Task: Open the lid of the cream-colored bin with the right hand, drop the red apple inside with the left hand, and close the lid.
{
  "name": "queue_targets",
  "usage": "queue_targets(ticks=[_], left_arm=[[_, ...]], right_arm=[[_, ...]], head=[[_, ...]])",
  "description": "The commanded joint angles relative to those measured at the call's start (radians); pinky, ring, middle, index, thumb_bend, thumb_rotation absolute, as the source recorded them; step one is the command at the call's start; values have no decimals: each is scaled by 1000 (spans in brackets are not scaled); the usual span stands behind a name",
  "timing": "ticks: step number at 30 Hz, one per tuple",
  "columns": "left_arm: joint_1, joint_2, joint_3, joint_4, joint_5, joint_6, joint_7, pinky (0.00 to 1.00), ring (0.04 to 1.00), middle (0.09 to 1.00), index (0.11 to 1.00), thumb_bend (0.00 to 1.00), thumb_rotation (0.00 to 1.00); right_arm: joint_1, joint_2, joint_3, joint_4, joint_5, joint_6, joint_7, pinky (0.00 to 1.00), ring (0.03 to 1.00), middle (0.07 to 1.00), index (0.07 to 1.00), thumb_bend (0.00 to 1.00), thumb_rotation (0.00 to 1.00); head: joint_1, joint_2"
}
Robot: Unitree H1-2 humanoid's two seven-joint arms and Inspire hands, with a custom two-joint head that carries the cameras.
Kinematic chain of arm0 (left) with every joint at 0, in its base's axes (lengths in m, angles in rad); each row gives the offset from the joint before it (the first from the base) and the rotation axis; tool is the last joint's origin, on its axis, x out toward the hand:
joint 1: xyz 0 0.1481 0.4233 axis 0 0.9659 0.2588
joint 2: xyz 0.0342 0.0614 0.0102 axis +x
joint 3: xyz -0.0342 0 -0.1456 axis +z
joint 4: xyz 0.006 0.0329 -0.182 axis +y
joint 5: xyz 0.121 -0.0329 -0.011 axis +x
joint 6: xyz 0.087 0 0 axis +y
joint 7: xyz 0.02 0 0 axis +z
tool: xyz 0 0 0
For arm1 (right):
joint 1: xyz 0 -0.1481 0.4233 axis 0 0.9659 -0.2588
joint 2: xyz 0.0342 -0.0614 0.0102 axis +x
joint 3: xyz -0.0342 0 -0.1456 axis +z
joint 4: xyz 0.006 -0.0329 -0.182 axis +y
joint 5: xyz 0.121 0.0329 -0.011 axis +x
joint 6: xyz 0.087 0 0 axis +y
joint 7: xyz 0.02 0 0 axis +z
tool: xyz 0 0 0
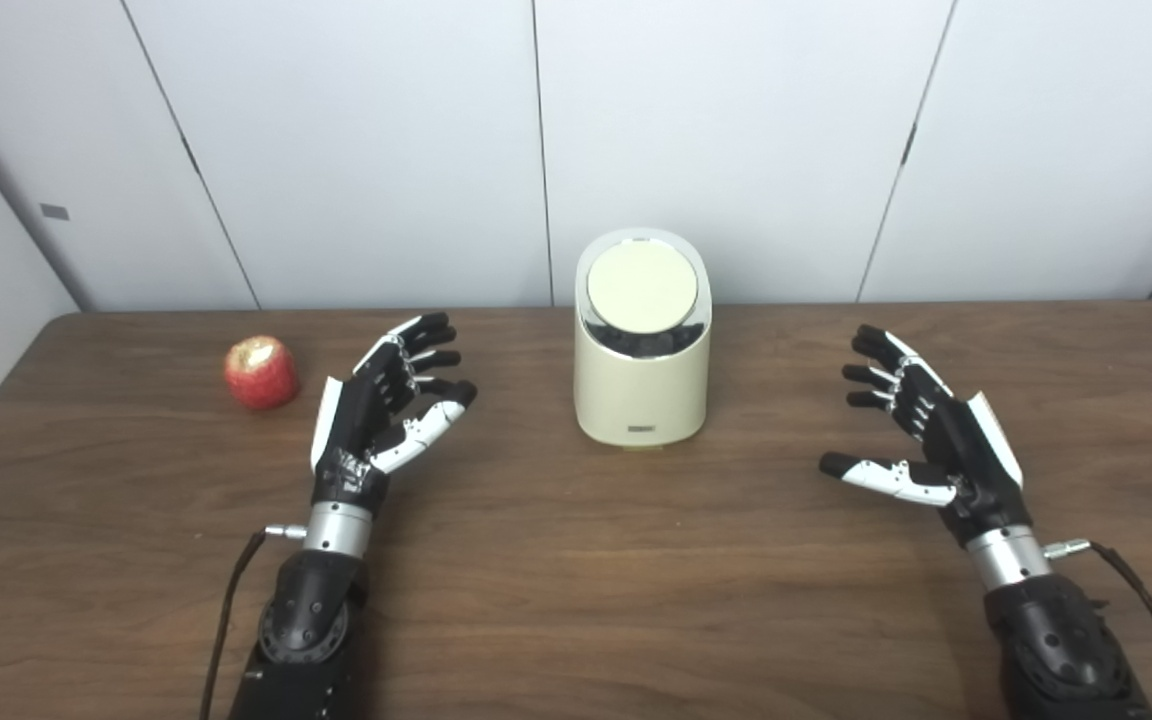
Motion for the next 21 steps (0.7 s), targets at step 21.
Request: queue_targets(ticks=[21], left_arm=[[74, -13, -4, 100, -36, -44, -17, 606, 726, 793, 808, 659, 215]], right_arm=[[35, 23, -10, 41, 40, 31, -10, 697, 814, 905, 910, 674, 374]], head=[[-27, -67]])
